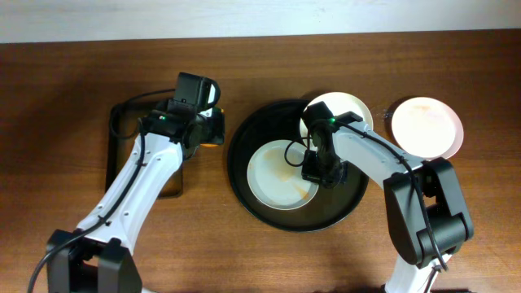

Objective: Clean dirty plates on tray and stack at the side

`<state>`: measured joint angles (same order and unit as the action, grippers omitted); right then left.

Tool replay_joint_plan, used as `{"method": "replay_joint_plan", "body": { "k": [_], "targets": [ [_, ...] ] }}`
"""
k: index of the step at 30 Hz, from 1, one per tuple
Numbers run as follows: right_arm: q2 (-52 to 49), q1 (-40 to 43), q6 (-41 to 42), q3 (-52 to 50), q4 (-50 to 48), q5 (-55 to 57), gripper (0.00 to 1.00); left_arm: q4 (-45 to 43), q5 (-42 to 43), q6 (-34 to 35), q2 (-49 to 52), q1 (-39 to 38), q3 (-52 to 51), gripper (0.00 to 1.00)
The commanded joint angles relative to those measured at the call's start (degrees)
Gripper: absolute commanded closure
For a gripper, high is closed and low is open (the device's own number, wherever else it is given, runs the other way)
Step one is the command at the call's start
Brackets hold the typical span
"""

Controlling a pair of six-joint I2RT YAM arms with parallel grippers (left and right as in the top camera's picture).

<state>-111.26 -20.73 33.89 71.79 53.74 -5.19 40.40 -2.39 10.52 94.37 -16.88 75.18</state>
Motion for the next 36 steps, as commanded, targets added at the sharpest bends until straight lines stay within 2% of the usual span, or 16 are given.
{"method": "replay_joint_plan", "body": {
  "k": [1,5,10,13,15,21,26,32,36],
  "targets": [
    [0.5,-0.2,-1.1,-1.4,-0.1,4.7,0.96,0.6,-0.4,-0.3,-1.5,0.2,0.2,0.99],
    [11.0,-0.2,-2.8,-1.3,-0.1,10.5,0.96,0.6,-0.4,-0.3,-1.5,0.2,0.2,0.99],
    [21.6,-0.2,-4.1,-1.3,1.6,26.3,0.96,0.7,-0.4,-0.3,-1.5,0.2,0.2,0.99],
    [22.9,-0.3,-7.6,-1.3,1.6,34.6,0.96,0.6,-0.4,-0.3,-1.5,0.2,0.2,0.99],
    [22.9,-0.3,-11.2,-1.3,2.1,35.8,0.96,0.6,-0.4,-0.3,-1.5,0.2,0.2,1.00],
    [24.2,-0.3,-11.3,-1.0,3.1,42.2,0.96,0.7,-0.4,-0.3,-1.5,0.2,0.2,1.00],
    [27.5,-0.7,-24.7,3.4,3.1,43.3,0.96,0.7,-0.4,-0.3,-1.5,0.2,0.2,0.99],
    [27.5,-7.3,-24.7,3.4,2.8,62.4,0.96,0.6,-0.4,-0.3,-1.5,0.2,0.2,0.99],
    [27.5,-8.1,-22.8,3.4,3.0,65.2,0.96,0.7,-0.4,-0.3,-1.5,0.2,0.2,0.99]
  ]
}}
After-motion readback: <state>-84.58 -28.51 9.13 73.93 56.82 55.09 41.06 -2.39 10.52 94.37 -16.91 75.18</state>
